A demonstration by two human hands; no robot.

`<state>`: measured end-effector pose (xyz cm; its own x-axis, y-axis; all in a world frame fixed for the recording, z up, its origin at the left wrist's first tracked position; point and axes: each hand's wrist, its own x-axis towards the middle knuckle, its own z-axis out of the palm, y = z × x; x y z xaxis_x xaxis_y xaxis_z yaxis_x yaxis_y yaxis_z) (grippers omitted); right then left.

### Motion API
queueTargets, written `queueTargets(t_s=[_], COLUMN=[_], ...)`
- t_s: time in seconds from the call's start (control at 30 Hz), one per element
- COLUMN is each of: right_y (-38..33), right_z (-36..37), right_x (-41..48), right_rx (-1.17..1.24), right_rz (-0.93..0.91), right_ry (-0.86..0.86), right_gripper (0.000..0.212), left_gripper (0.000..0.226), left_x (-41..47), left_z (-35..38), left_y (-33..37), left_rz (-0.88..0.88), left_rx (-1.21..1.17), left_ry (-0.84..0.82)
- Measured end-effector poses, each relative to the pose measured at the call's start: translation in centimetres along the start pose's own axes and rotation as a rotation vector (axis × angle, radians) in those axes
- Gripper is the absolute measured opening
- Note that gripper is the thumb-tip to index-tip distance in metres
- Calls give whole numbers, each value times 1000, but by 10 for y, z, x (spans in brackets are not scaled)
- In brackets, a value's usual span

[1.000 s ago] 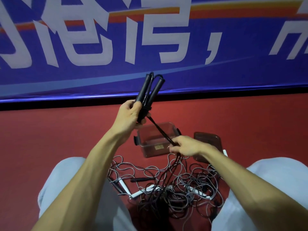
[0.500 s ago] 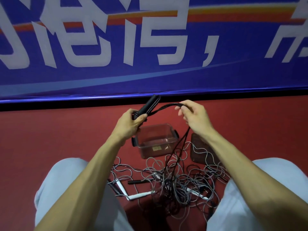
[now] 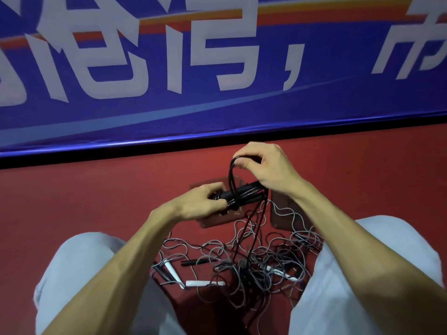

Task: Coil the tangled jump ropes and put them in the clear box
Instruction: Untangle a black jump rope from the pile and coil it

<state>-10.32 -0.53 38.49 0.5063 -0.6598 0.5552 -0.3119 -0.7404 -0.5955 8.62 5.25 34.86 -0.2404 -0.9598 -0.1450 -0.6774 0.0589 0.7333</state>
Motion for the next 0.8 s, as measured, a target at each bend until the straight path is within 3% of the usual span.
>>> queueTargets(t_s=[0.1, 0.2, 0.3, 0.4, 0.5, 0.6, 0.7, 0.8], right_y=[4, -5, -17, -22, -12, 4, 12, 15], right_z=[-3, -4, -5, -5, -7, -18, -27, -28], right_x=[2, 1, -1, -4, -1, 1, -1, 1], right_rx=[55, 141, 165, 128, 43, -69, -55, 33], right_rz=[75, 70, 44, 33, 76, 177, 241, 282], right_ry=[9, -69, -208, -320, -207, -83, -87, -117], right_gripper=[8, 17, 12, 7, 6, 1, 8, 9], left_gripper=[41, 46, 29, 30, 21, 44, 36, 31], left_x=[-3, -4, -1, 0, -4, -5, -6, -10], left_z=[8, 13, 12, 16, 17, 8, 0, -5], left_y=[5, 7, 6, 8, 10, 6, 2, 4], left_rz=[-2, 59, 68, 79, 122, 140, 153, 150], left_rx=[-142, -124, 24, 205, 206, 212, 186, 8], left_ry=[-31, 65, 202, 247, 193, 174, 136, 36])
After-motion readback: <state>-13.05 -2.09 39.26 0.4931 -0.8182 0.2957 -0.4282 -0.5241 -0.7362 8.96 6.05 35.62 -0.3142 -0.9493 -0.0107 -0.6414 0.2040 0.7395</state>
